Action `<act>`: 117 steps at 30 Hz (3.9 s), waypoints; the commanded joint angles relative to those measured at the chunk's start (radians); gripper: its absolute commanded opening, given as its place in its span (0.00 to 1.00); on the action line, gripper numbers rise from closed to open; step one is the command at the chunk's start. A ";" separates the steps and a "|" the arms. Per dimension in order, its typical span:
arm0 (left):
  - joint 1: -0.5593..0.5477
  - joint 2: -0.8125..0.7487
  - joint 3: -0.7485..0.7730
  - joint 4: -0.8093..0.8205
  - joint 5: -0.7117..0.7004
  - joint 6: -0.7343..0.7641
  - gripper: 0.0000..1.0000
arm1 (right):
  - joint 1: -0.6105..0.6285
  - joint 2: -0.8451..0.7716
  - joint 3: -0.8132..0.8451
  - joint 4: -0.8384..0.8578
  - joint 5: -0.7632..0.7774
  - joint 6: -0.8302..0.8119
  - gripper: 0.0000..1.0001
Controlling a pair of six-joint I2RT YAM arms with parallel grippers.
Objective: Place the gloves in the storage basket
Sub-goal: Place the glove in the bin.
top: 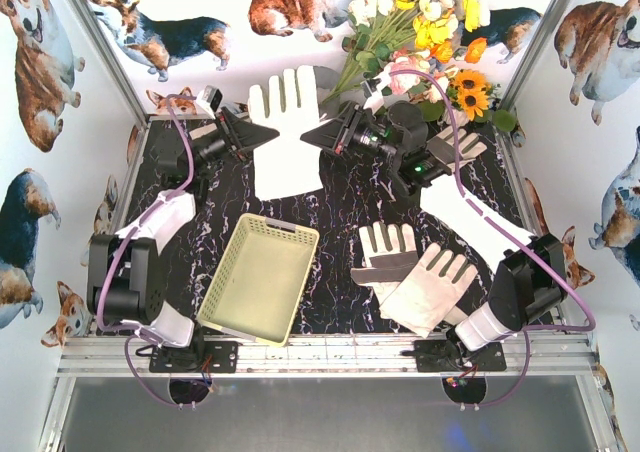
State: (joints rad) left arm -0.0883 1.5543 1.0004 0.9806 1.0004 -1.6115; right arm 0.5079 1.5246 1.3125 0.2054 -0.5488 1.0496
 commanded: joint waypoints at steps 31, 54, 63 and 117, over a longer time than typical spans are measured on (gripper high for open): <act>-0.047 -0.150 0.088 -1.895 -0.443 1.304 0.00 | 0.549 0.114 -0.024 -0.755 0.633 0.289 0.00; -0.142 -0.002 -0.065 -1.749 -0.540 1.332 0.00 | 0.621 0.336 -0.025 -0.775 0.521 0.412 0.00; -0.154 0.055 -0.050 -1.638 -0.510 1.277 0.00 | 0.570 0.356 -0.020 -0.887 0.614 0.351 0.00; -0.008 -0.149 0.029 -1.640 -0.649 1.270 0.72 | 0.520 0.427 0.056 -0.725 0.651 -0.077 0.00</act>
State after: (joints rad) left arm -0.1104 1.4204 1.0668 -0.6945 0.2768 -0.3363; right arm 1.0252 1.9522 1.3758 -0.6033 0.1238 0.9970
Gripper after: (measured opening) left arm 0.710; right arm 0.123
